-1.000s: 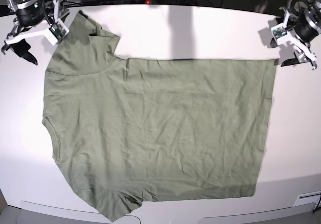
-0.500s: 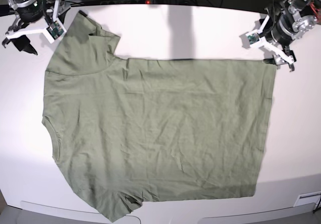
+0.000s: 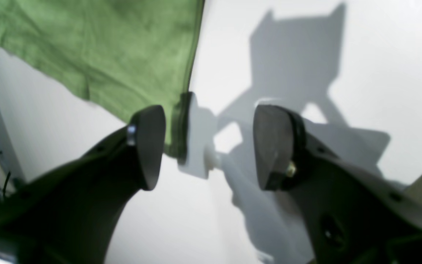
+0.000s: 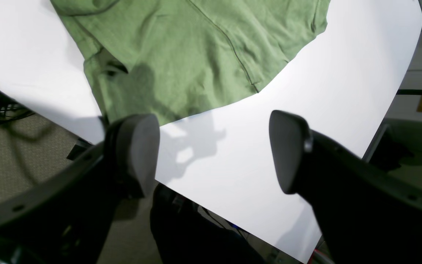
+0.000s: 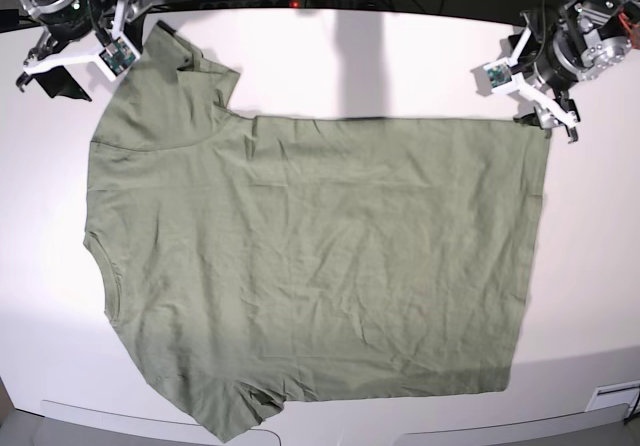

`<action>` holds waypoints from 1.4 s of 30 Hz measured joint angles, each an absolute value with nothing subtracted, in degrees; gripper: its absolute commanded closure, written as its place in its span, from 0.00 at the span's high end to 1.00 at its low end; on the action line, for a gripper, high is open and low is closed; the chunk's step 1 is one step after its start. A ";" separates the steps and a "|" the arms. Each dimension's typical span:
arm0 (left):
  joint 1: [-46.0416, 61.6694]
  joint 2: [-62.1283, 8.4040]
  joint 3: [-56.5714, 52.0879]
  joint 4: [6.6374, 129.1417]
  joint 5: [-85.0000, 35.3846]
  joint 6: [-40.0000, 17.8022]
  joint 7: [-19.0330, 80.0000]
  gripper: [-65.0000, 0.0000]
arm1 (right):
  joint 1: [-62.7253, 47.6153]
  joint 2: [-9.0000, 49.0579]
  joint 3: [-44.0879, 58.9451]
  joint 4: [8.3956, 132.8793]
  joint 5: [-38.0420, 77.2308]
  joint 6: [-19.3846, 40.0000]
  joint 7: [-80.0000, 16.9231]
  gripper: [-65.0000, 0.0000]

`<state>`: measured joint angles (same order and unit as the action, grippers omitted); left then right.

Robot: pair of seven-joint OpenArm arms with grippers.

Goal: Fold the T-shirt properly
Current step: 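Grasp the shoulder corners with both grippers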

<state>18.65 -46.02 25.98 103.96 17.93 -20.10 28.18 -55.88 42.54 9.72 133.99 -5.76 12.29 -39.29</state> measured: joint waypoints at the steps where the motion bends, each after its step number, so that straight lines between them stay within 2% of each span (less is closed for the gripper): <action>1: 18.24 -45.87 26.00 103.72 17.89 -20.16 27.83 0.55 | -55.86 42.59 9.72 133.99 -5.76 12.29 -39.27 0.72; 10: 12.97 -45.71 27.55 95.31 17.52 -19.42 25.58 0.55 | -55.88 42.57 9.72 133.99 -5.76 12.29 -39.29 0.72; 15: 10.87 -46.06 31.86 91.37 19.29 -16.25 23.97 0.55 | -55.88 42.57 9.72 133.99 -5.69 12.29 -39.27 0.72; 18: 10.33 -45.84 34.39 89.56 24.99 -14.35 22.87 0.55 | -55.88 42.54 9.72 133.99 -5.65 12.29 -38.70 0.72; 25: 7.79 -40.95 34.83 83.33 30.41 -10.22 27.24 0.54 | -55.88 42.52 9.72 133.99 -5.61 12.29 -37.78 0.72; 32: 8.58 -39.94 34.83 82.91 30.87 -9.23 28.12 0.36 | -55.88 42.54 9.72 133.99 -5.56 13.21 -37.78 0.72; 34: 8.67 -39.81 34.83 82.78 30.85 -9.65 28.95 0.24 | -55.88 42.54 9.72 133.99 -5.54 14.22 -37.80 0.72; 36: 8.88 -39.81 34.85 82.59 30.15 -10.98 29.54 0.03 | -55.88 42.54 9.72 133.99 -3.70 15.62 -37.98 0.72; 37: 8.86 -39.88 34.85 82.59 29.98 -11.14 29.63 0.00 | -55.88 42.52 9.72 133.99 -2.07 15.94 -37.85 0.72; 42: 8.84 -39.83 34.85 82.59 30.00 -11.18 29.80 0.00 | -55.88 42.44 9.72 133.99 0.38 16.38 -37.78 0.72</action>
<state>8.84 -39.83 34.85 82.59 30.00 -11.18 29.80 -55.88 42.44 9.72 133.99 0.38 16.38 -37.78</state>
